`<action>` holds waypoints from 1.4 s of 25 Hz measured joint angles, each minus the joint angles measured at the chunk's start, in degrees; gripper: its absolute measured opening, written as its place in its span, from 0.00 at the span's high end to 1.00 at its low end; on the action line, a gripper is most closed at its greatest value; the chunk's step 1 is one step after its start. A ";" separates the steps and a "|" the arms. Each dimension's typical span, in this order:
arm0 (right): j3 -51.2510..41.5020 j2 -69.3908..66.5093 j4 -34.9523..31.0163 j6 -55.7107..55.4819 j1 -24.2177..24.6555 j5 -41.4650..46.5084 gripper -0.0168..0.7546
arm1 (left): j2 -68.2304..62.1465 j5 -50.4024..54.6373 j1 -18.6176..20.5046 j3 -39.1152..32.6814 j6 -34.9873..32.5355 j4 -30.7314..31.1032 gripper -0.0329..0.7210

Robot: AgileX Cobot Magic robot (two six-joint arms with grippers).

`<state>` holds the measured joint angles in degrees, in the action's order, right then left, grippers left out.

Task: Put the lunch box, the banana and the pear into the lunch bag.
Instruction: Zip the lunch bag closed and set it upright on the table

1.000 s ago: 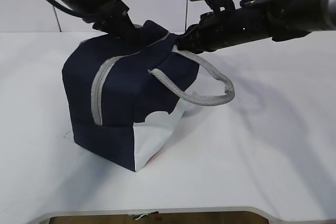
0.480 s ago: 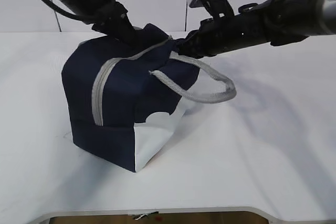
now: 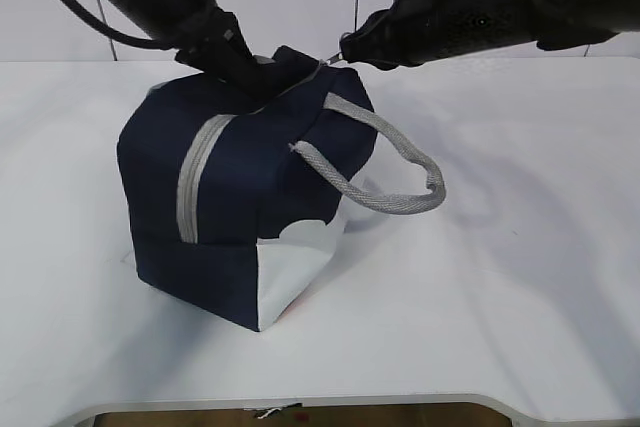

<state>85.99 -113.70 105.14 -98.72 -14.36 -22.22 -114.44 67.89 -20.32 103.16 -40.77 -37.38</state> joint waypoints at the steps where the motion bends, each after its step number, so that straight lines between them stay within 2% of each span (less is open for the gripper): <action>1: 0.00 0.00 0.00 0.00 0.00 0.11 0.96 | 0.00 0.00 0.00 0.00 0.00 -0.06 0.94; 4: 0.00 0.00 0.00 0.00 0.00 0.49 0.96 | 0.59 -0.25 0.00 0.00 0.00 -0.16 0.88; 9: 0.00 0.00 0.00 0.04 0.00 0.73 0.90 | 1.87 -1.10 0.00 0.00 0.74 -0.16 0.59; 12: 0.00 0.00 0.00 0.04 0.00 0.95 0.84 | 1.88 -1.18 0.00 0.00 1.49 -0.16 0.51; 17: 0.00 0.02 0.00 1.03 0.00 1.08 0.77 | 3.15 -1.18 0.00 0.00 2.00 0.43 0.49; 22: 0.00 1.63 0.00 7.65 0.00 0.97 0.71 | 4.75 0.37 0.00 0.00 4.57 3.02 0.49; 28: 0.00 5.72 0.00 18.05 0.00 0.97 0.54 | 5.61 1.36 0.00 0.00 5.96 4.46 0.49; 35: 0.00 8.84 0.00 31.58 0.00 2.68 0.51 | 5.93 1.78 0.00 0.00 6.72 4.67 0.49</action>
<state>85.99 -104.86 105.14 -67.14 -14.36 -19.53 -108.51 69.67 -20.32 103.16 -34.05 -32.71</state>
